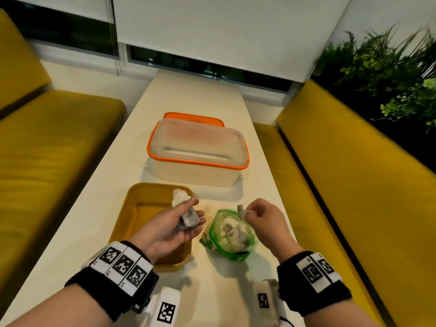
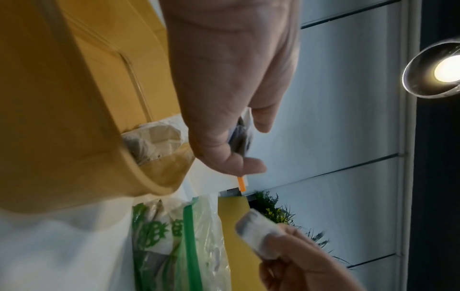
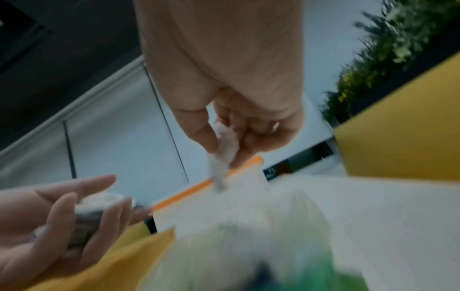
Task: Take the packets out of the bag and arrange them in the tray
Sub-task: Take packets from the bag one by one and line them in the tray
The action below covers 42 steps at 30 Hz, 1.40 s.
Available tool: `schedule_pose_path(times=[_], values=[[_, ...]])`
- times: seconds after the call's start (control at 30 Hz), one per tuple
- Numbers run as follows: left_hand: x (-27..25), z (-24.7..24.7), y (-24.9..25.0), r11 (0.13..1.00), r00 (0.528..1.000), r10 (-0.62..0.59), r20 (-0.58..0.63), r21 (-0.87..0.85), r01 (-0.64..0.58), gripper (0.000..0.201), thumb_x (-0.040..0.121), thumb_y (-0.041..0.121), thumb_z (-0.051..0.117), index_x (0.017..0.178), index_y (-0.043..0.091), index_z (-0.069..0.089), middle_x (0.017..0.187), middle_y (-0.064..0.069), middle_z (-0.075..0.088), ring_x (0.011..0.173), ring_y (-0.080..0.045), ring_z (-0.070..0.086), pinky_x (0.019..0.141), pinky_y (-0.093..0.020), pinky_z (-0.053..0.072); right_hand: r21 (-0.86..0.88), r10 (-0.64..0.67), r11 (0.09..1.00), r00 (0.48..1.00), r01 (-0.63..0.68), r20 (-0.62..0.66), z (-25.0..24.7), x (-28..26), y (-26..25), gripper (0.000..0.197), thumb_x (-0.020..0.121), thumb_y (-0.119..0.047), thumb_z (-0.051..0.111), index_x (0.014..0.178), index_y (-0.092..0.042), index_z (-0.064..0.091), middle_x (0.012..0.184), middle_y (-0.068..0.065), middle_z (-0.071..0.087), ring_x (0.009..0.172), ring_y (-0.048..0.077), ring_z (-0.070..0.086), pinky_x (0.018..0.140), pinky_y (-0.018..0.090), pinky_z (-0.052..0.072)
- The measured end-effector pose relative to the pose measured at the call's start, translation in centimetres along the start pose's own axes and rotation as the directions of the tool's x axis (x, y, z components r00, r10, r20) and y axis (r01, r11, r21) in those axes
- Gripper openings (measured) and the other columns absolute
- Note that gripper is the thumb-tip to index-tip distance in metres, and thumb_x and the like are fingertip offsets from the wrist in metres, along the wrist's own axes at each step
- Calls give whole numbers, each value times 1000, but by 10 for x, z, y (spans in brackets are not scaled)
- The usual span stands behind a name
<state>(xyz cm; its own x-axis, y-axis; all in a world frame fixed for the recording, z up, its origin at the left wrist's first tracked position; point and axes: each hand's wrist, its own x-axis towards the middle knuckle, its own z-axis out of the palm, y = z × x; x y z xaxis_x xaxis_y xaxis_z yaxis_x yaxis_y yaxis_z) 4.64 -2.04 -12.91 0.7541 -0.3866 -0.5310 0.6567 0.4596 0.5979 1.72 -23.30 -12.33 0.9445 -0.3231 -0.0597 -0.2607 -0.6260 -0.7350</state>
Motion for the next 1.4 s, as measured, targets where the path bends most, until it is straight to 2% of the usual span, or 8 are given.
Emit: schedule_pose_path(times=[0.17,0.33,0.43,0.5,0.63,0.9,1.17,1.4], values=[[-3,7,2,991,989,-135,54,30,133,52,87,56,49,100,6,61,92,-21,64,76,-27,61,52,-27,53,219,-265,949,948,225,174,-25,-11,-50,26,82,0,55,70,-22,64,68,-11,62,67,6,53,65,25,42],[-10,11,4,959,916,-265,302,178,219,70,75,73,38,90,15,76,91,-14,69,81,-26,65,66,-31,51,11,-417,859,688,512,594,-15,-19,-96,14,82,-4,54,87,-12,65,73,-6,58,61,1,48,57,13,36],[-14,5,3,968,878,-245,411,152,199,65,61,66,68,97,12,75,98,-18,67,89,-31,68,74,-37,57,-69,-455,819,719,570,526,6,-10,-92,17,78,-6,60,89,-19,60,79,-9,55,67,1,48,57,8,34],[-13,-3,2,984,882,-173,439,116,135,58,54,31,90,104,6,71,98,-18,67,89,-32,69,69,-35,58,-123,-480,810,769,573,422,17,-5,-84,26,77,-11,66,101,-20,61,92,-7,52,72,1,45,63,6,33],[-14,-16,4,985,929,-94,359,168,35,33,78,-9,59,109,3,60,87,-15,66,80,-26,68,58,-26,54,-132,-439,847,817,515,373,31,-3,-79,30,82,-24,68,111,-16,62,102,0,56,85,9,47,71,18,35],[-20,-27,20,980,973,-45,224,199,-1,19,96,13,45,106,5,60,86,-14,70,73,-22,67,56,-24,53,-138,-484,830,821,540,302,48,-3,-97,19,83,-20,62,103,-21,61,89,-2,64,83,17,59,76,31,49],[-24,-57,34,970,993,119,-9,212,-114,26,93,24,56,109,4,61,87,-13,70,74,-18,67,57,-23,53,-238,-558,734,765,636,323,52,13,-127,6,86,-15,62,85,-14,68,80,-1,65,77,21,58,68,34,47],[-34,-85,41,991,982,134,-132,41,-130,15,96,-1,41,105,2,52,103,-25,65,90,-30,65,66,-31,58,-398,-373,673,751,623,544,80,18,-112,5,86,-21,61,85,-20,66,83,-2,63,80,18,56,65,29,42]])
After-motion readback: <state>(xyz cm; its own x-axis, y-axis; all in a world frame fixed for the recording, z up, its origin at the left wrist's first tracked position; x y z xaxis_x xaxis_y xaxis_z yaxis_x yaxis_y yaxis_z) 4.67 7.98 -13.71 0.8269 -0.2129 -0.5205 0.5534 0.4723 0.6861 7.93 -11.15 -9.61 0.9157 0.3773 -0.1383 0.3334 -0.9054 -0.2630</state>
